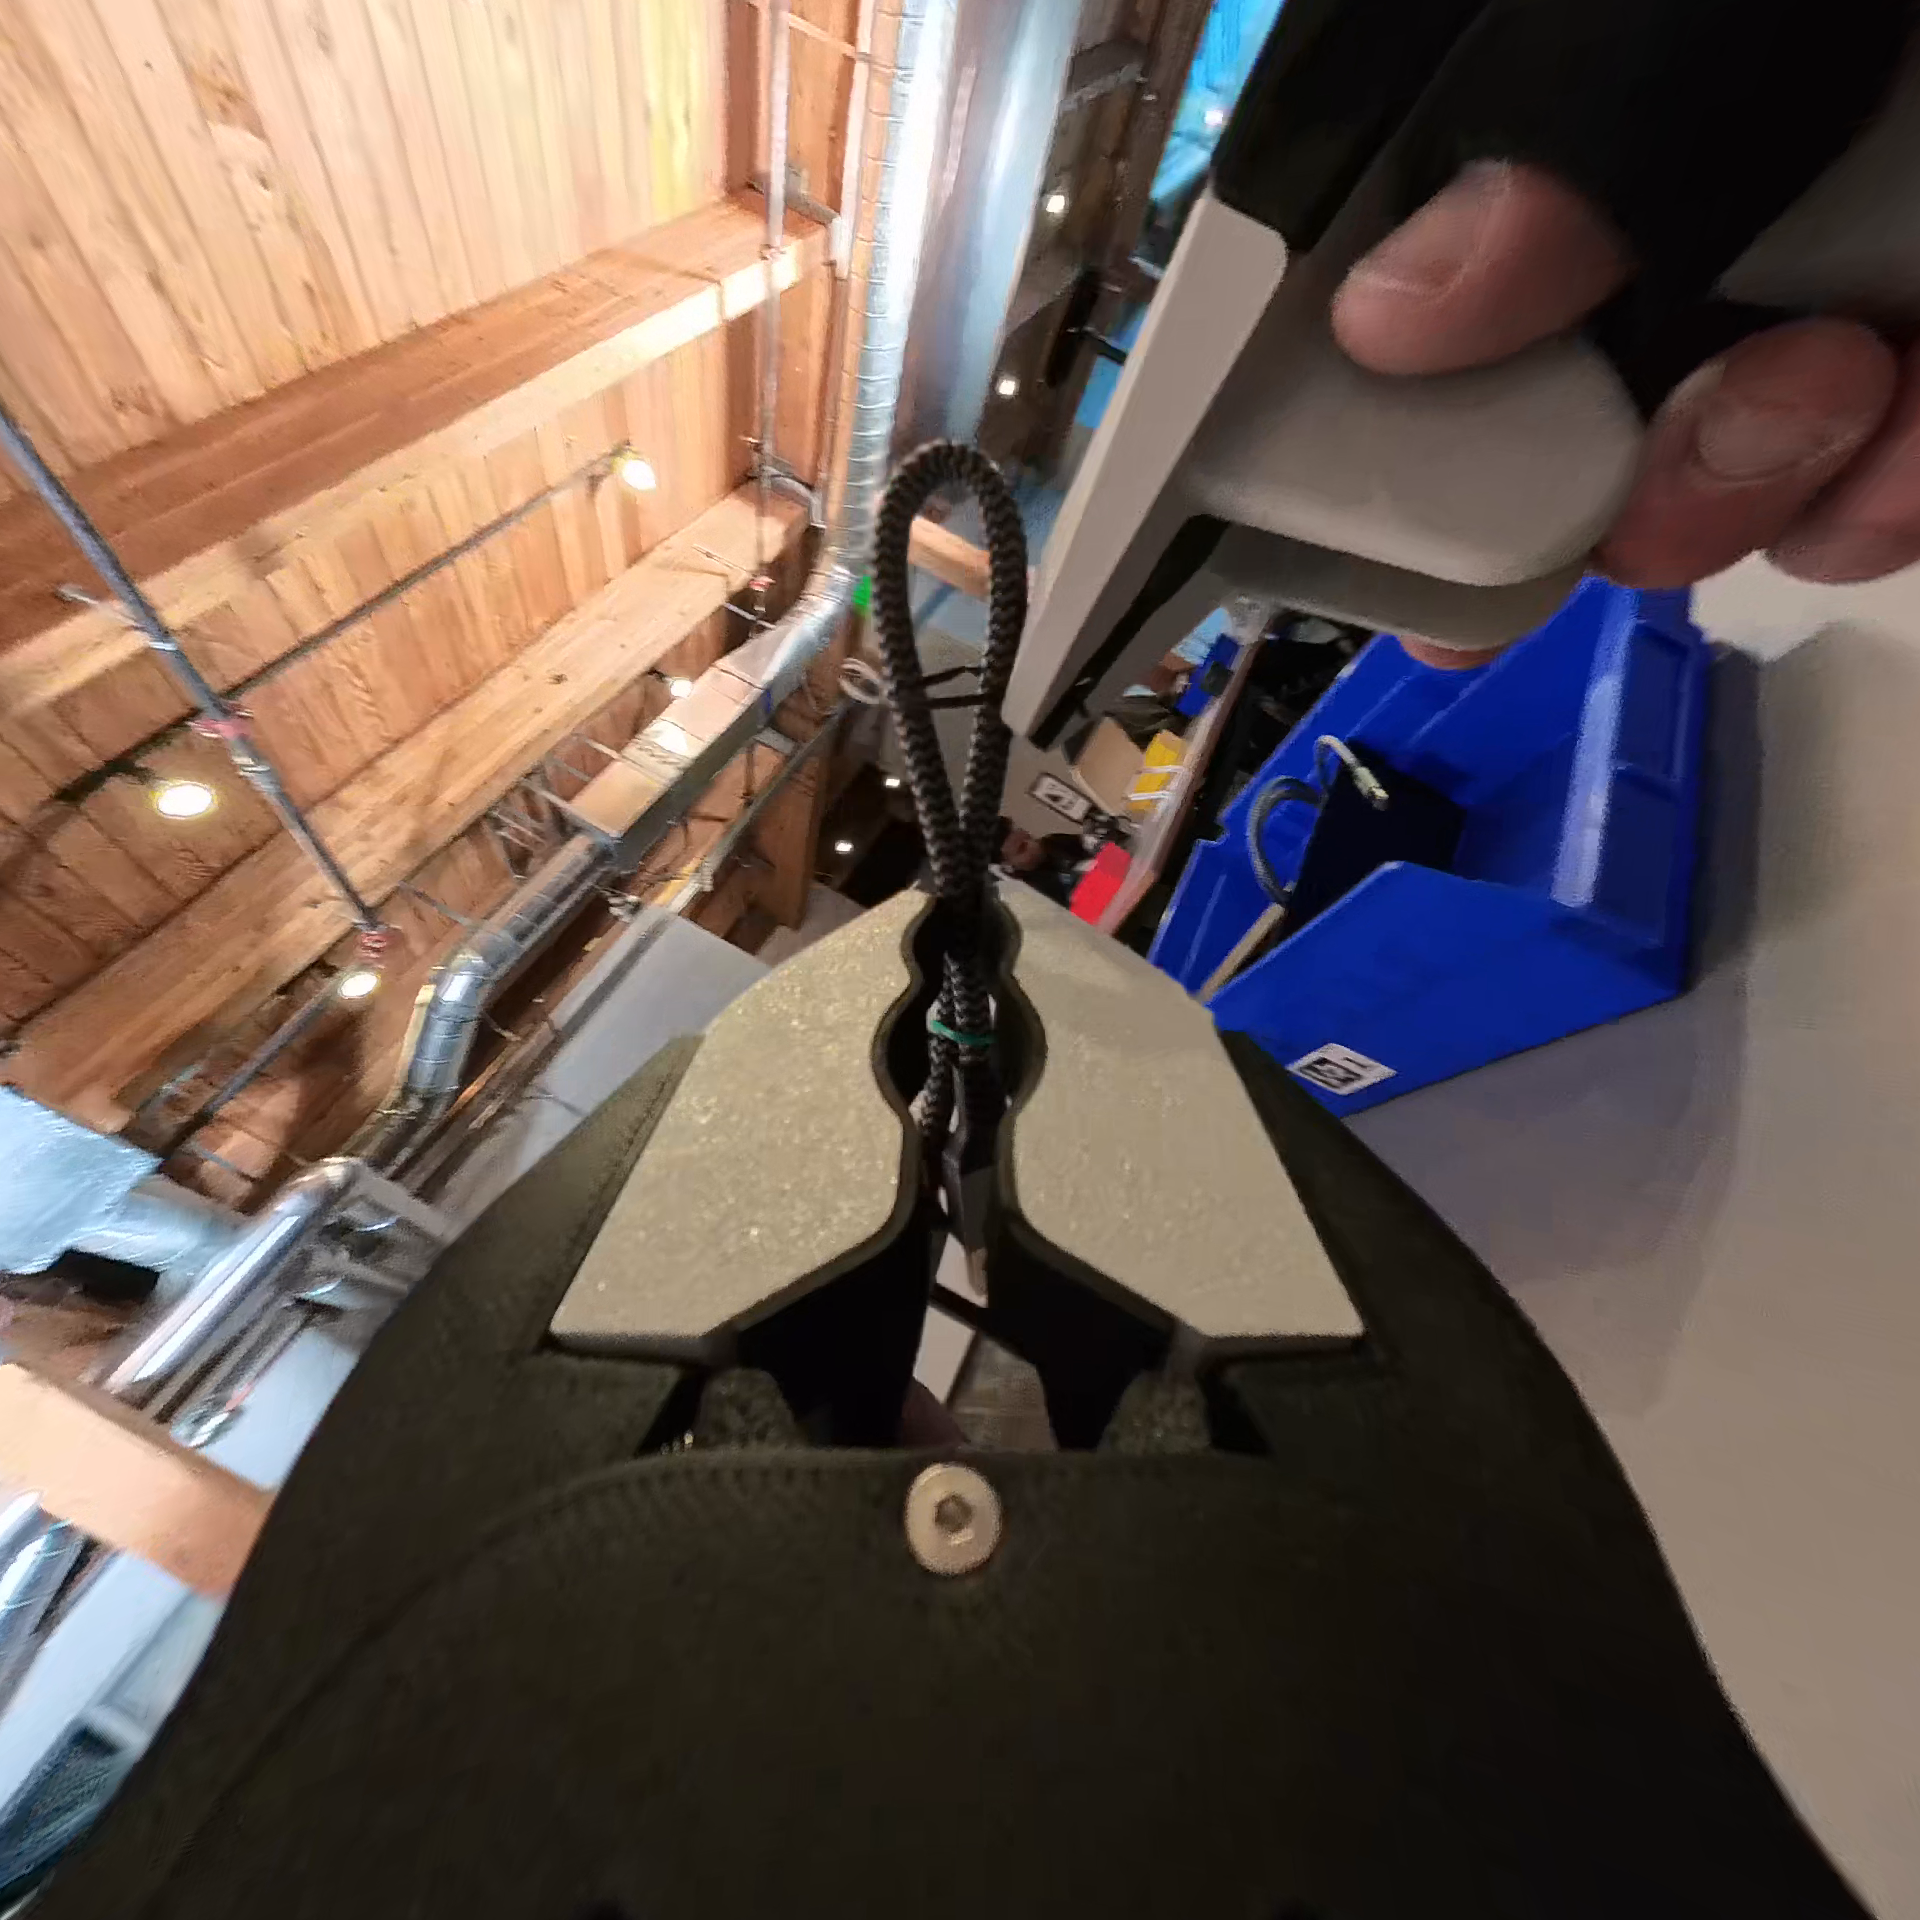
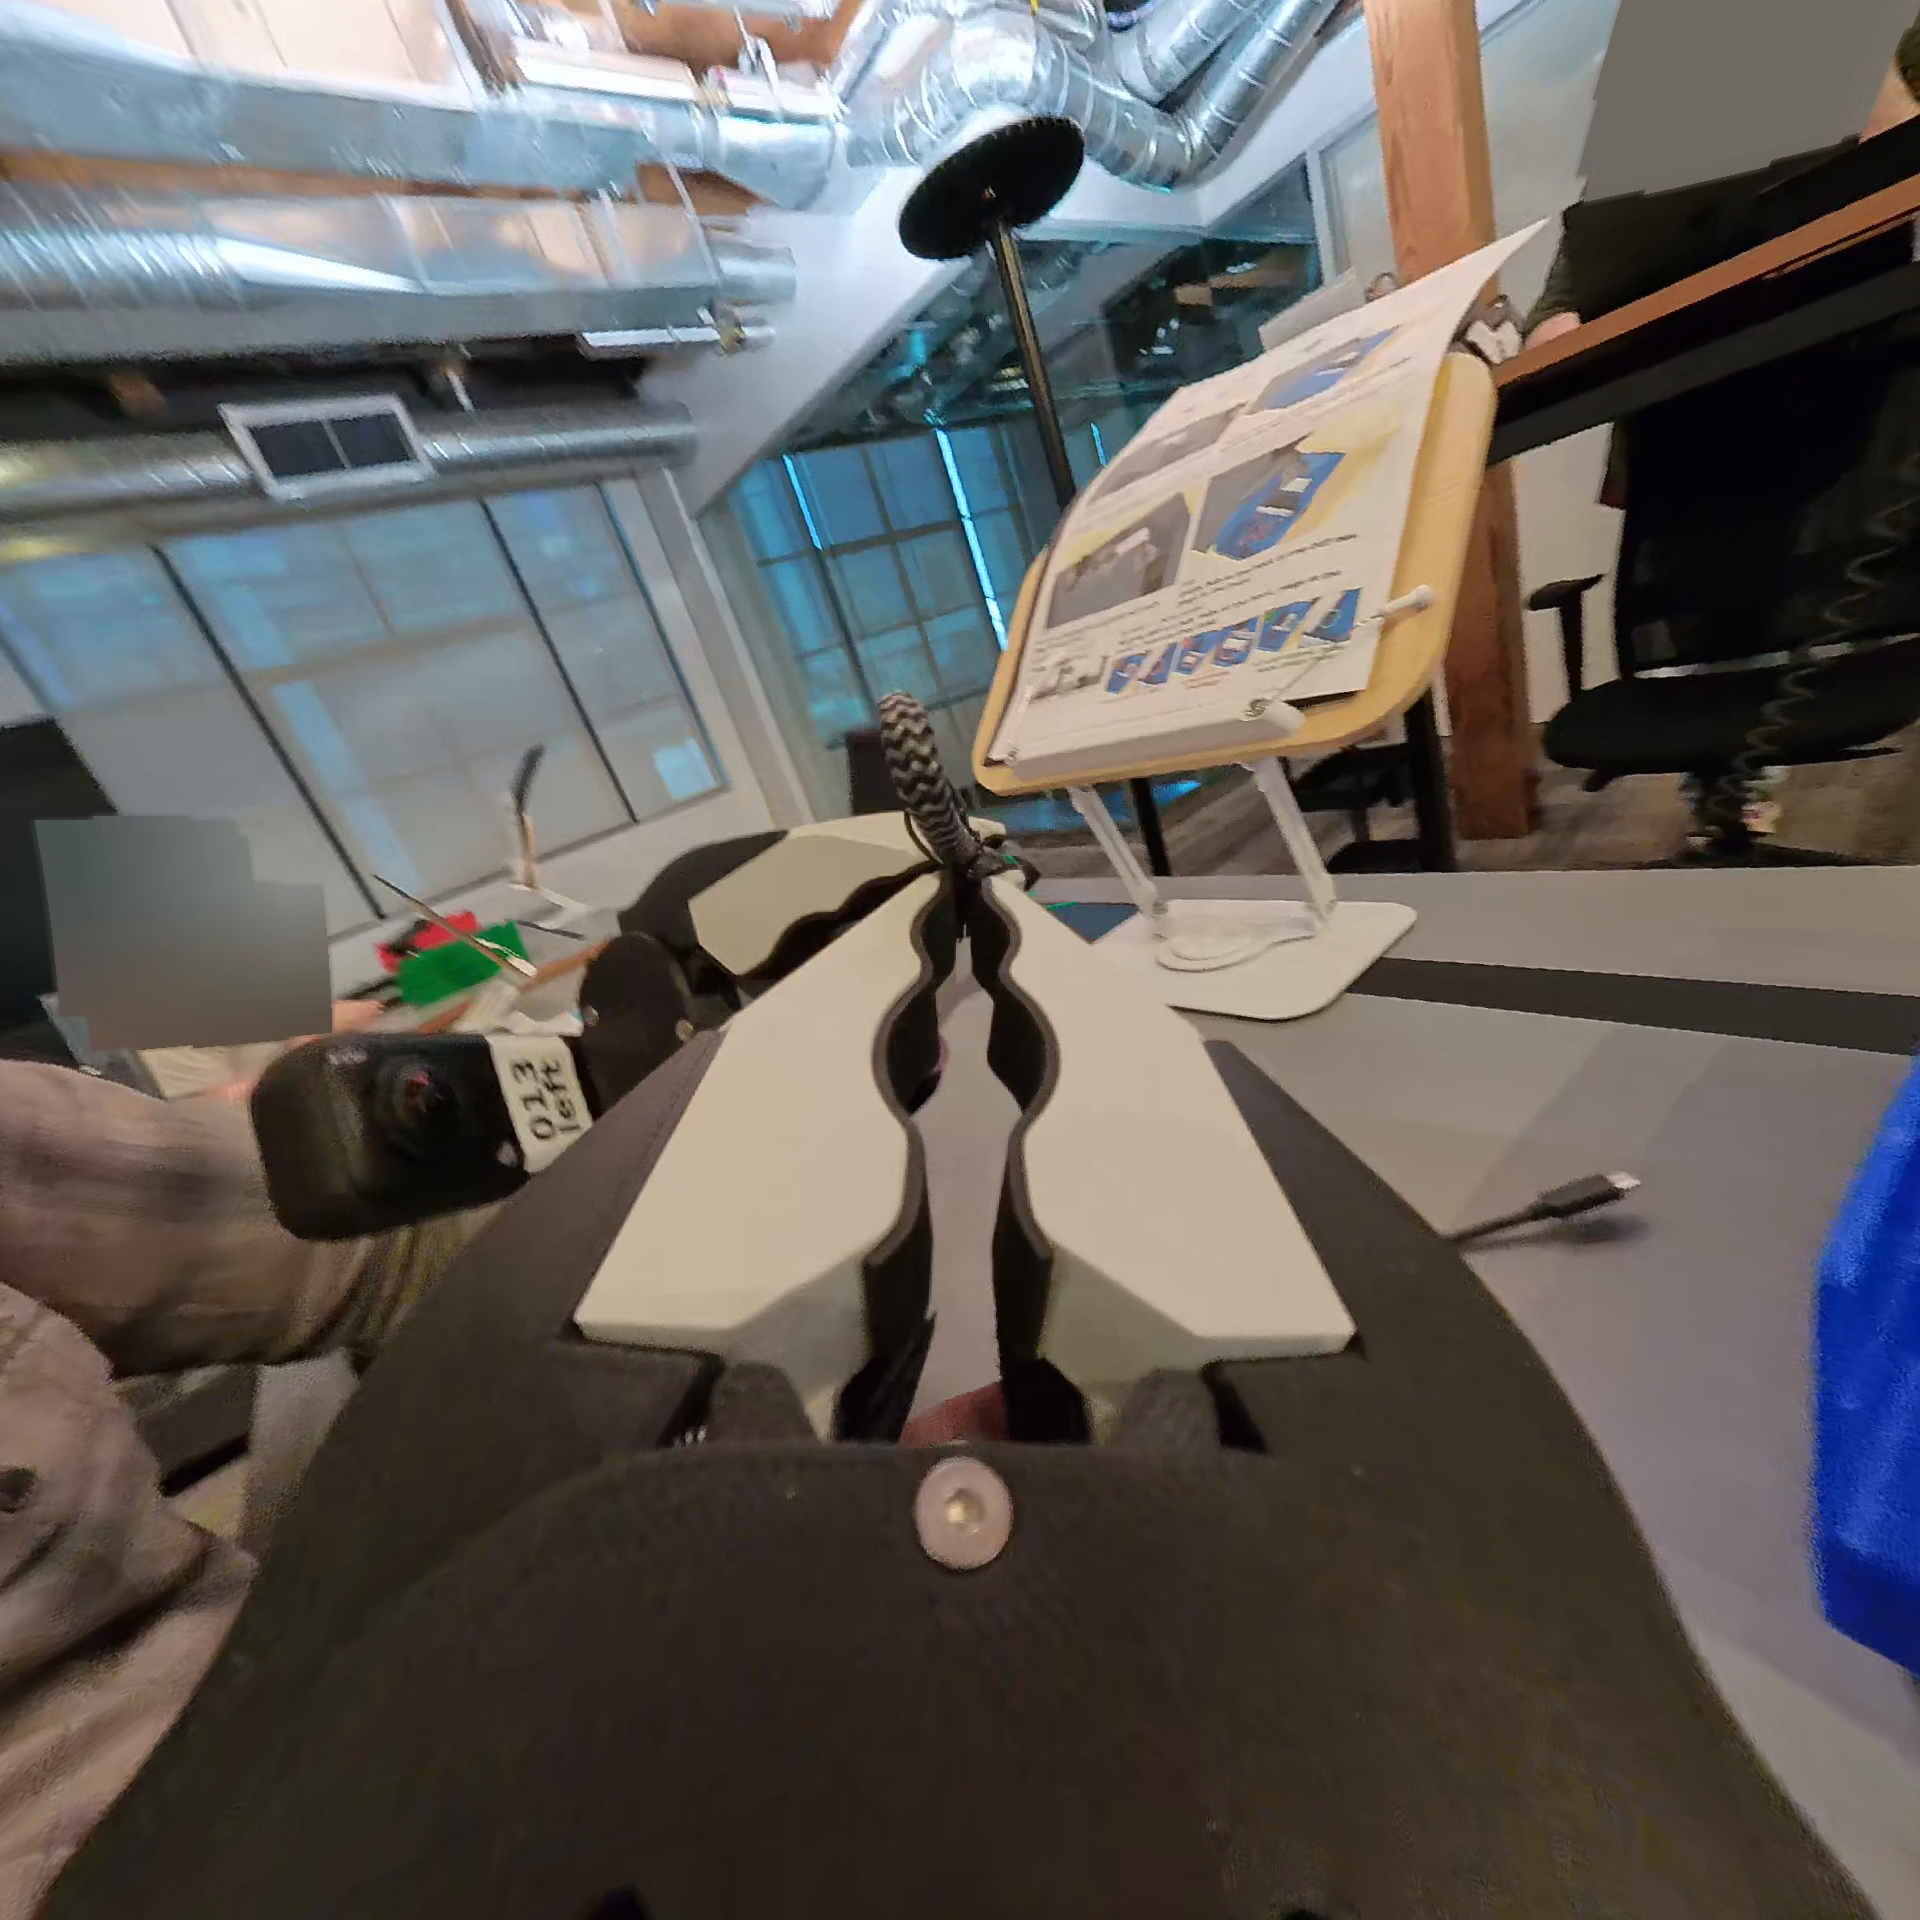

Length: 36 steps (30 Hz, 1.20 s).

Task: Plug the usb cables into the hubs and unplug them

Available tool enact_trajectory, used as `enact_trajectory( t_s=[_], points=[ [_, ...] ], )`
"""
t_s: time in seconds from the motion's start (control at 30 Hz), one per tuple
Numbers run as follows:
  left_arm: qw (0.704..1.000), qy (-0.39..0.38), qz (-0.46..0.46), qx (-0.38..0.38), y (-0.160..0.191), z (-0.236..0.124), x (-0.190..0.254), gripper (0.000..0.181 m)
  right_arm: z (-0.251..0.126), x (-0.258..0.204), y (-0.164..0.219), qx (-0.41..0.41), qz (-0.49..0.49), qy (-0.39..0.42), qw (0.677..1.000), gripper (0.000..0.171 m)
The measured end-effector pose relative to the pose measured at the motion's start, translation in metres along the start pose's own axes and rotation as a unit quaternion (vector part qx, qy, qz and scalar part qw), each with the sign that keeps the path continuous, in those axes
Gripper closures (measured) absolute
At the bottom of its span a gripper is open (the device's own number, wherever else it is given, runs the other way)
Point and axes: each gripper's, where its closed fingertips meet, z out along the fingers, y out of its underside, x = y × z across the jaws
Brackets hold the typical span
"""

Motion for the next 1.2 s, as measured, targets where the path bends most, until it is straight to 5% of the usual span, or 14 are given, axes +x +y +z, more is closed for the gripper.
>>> enact_trajectory(
  t_s=[0.2, 0.33, 0.47, 0.6, 0.73, 0.9, 1.2],
  points=[
    [0.984, 0.159, -0.075, 0.037, -0.012, -0.01, 0.006, 0.149, -0.007, 0.013, 0.002, -0.059, -0.06, 0.041, 0.996, 0.171],
    [0.974, 0.183, -0.122, 0.052, -0.015, -0.018, -0.028, 0.158, -0.011, 0.011, 0.0, -0.077, -0.068, 0.033, 0.994, 0.171],
    [0.982, 0.171, -0.076, 0.008, 0.018, -0.005, -0.04, 0.158, -0.009, -0.003, 0.002, -0.104, -0.059, 0.002, 0.993, 0.171],
    [0.972, 0.234, 0.018, -0.025, 0.052, 0.009, 0.002, 0.149, -0.007, -0.021, 0.004, -0.115, -0.044, -0.035, 0.992, 0.171],
    [0.958, 0.283, 0.029, 0.041, 0.028, -0.005, 0.04, 0.138, -0.007, -0.025, 0.009, -0.137, -0.041, -0.044, 0.989, 0.171],
    [0.968, 0.238, -0.019, 0.072, 0.001, -0.013, 0.041, 0.104, -0.007, -0.02, 0.015, -0.152, -0.036, -0.041, 0.987, 0.171],
    [0.987, 0.087, -0.026, 0.13, -0.041, -0.033, 0.011, 0.086, -0.004, -0.026, 0.021, -0.167, -0.046, -0.045, 0.984, 0.171]
  ],
)
